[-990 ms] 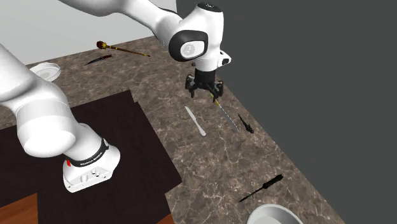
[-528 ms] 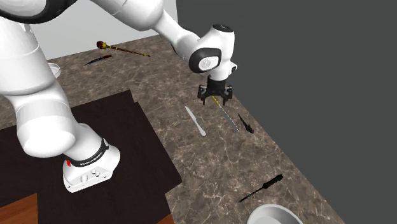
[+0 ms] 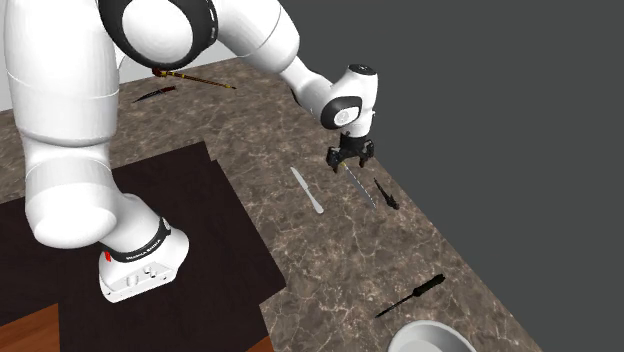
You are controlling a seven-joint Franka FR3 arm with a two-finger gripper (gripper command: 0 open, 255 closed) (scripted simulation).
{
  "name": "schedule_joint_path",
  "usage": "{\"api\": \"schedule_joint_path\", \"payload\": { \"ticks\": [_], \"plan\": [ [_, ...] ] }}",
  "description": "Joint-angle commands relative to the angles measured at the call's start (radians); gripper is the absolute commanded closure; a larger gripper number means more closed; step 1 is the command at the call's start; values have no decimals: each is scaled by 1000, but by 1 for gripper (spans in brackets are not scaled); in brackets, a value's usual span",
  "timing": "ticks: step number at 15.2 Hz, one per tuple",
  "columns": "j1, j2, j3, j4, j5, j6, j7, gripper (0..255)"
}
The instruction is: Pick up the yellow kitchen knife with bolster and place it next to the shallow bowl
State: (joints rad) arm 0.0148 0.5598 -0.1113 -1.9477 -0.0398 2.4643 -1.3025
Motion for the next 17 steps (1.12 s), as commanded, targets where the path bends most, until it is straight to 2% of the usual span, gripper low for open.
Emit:
{"api": "schedule_joint_path", "payload": {
  "ticks": [1,4,12,17],
  "plan": [
    [-5,72,16,69,-13,5,-52,0],
    [-7,185,39,180,-38,10,-120,0],
    [-14,276,41,216,-39,67,-124,0],
    [-14,276,41,216,-39,67,-124,0]
  ]
}}
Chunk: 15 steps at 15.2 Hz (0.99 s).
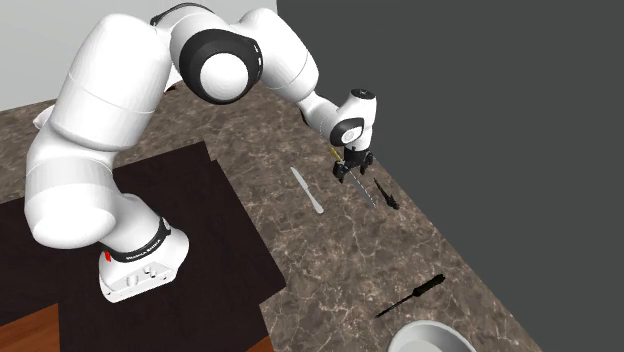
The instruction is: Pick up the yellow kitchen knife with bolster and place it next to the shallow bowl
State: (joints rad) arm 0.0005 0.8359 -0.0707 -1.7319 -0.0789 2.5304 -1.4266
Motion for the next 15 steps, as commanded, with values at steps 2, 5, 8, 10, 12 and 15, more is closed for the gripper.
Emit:
{"api": "schedule_joint_path", "payload": {
  "ticks": [2,5,8,10,12,15],
  "plan": [
    [0,0,0,0,0,0,0,0],
    [0,0,0,0,0,0,0,255],
    [0,0,0,0,0,0,0,255],
    [0,0,0,0,0,0,0,255],
    [0,0,0,0,0,0,0,255],
    [0,-24,0,-11,0,-13,-1,255]
  ]
}}
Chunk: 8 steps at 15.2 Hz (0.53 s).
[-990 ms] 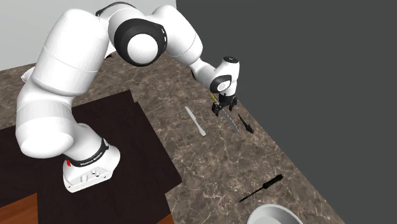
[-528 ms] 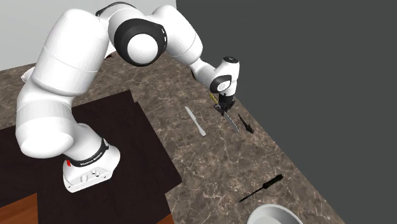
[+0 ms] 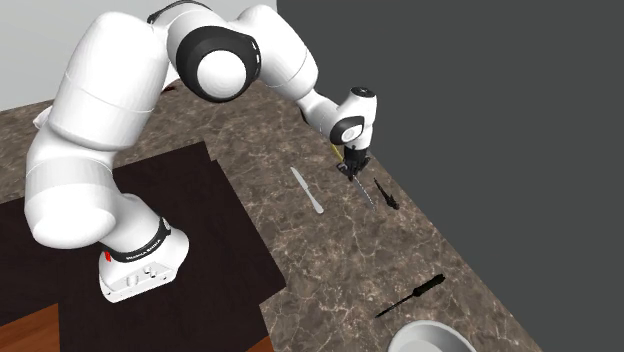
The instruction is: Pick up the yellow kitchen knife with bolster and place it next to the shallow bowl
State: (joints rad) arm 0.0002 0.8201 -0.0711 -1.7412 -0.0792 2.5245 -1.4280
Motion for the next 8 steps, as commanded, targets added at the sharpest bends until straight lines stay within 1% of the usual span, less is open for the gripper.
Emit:
{"api": "schedule_joint_path", "payload": {
  "ticks": [1,8],
  "plan": [
    [1,-20,0,-7,0,-13,-1,255],
    [3,-99,-1,-34,-1,-65,-6,255]
  ]
}}
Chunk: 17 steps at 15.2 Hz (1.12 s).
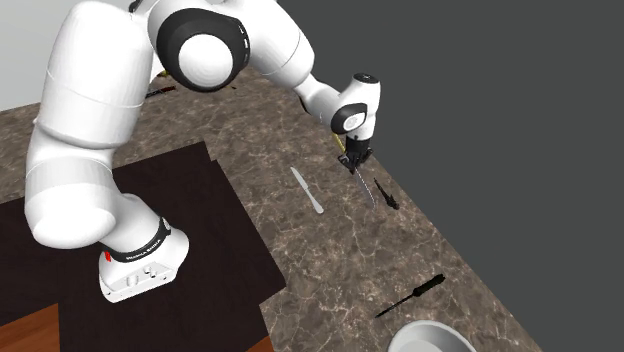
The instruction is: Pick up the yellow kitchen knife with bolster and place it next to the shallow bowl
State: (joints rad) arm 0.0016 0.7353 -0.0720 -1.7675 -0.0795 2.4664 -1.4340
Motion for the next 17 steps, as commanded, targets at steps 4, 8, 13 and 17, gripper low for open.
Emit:
{"api": "schedule_joint_path", "payload": {
  "ticks": [4,8,13,17],
  "plan": [
    [2,-57,-1,-19,0,-39,-3,255],
    [3,-98,-1,-26,-1,-73,-6,255],
    [4,-147,-2,-29,-1,-117,-9,255],
    [5,-183,-2,-29,-1,-155,-12,255]
  ]
}}
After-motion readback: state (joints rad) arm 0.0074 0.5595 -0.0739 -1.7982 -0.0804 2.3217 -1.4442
